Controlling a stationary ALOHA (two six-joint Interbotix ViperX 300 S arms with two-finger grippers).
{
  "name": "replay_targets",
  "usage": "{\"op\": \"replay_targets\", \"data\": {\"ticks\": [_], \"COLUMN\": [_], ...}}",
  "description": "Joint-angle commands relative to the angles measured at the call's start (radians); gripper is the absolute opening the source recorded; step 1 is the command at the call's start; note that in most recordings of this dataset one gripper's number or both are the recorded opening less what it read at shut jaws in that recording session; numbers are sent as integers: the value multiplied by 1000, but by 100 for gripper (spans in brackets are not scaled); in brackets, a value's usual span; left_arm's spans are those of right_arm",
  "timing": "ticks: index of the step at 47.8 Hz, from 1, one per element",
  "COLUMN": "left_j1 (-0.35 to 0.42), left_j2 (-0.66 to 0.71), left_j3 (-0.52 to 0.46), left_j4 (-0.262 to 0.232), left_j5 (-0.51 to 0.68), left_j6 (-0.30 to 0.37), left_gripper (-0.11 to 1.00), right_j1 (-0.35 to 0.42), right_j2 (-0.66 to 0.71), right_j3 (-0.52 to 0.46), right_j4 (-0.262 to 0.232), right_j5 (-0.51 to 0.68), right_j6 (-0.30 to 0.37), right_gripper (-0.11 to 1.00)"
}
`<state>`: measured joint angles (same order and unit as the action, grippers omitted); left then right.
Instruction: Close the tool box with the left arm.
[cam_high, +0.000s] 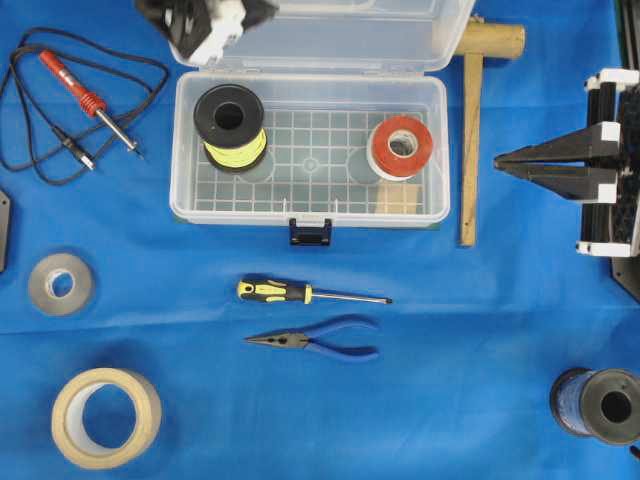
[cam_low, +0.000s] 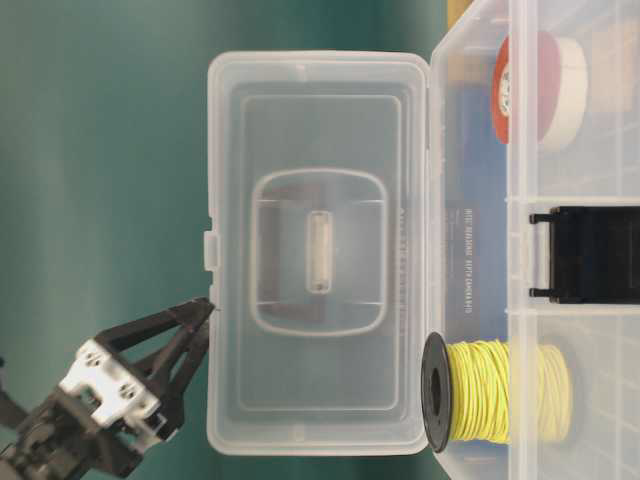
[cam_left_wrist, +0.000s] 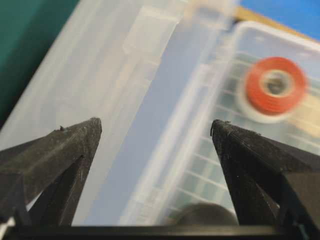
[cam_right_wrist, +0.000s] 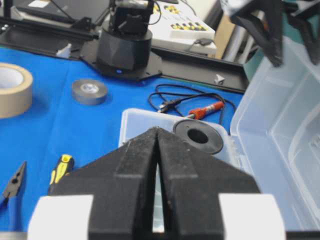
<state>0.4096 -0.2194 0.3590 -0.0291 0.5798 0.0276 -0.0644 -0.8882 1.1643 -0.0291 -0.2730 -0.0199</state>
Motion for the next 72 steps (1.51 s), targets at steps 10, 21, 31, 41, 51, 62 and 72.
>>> {"op": "replay_targets", "data": {"ticks": [10, 21, 31, 41, 51, 62, 72], "left_j1": [-183, -348, -529, -557, -540, -538, -538], "left_j2": [-64, -101, -118, -175, -299, -500, -709], "left_j3": [81, 130, 130, 129, 199, 348, 557], "left_j4": [-8, -9, -9, -2, 9, 9, 9], "left_j5": [29, 67, 138, 124, -17, -163, -318], "left_j6": [-129, -272, -373, -393, -356, -256, -175], "left_gripper": [93, 93, 93, 93, 93, 93, 93], "right_j1": [-2, -2, -2, -2, -2, -2, -2], "right_j2": [5, 5, 5, 3, 2, -6, -11], "right_j3": [-11, -11, -11, -12, -12, -14, -15], "right_j4": [0, -2, -2, -2, -2, -2, -2], "right_j5": [-5, -3, -3, -3, -3, -3, -3], "right_j6": [-2, 0, 0, 0, 6, 6, 6], "right_gripper": [0, 0, 0, 0, 0, 0, 0]}}
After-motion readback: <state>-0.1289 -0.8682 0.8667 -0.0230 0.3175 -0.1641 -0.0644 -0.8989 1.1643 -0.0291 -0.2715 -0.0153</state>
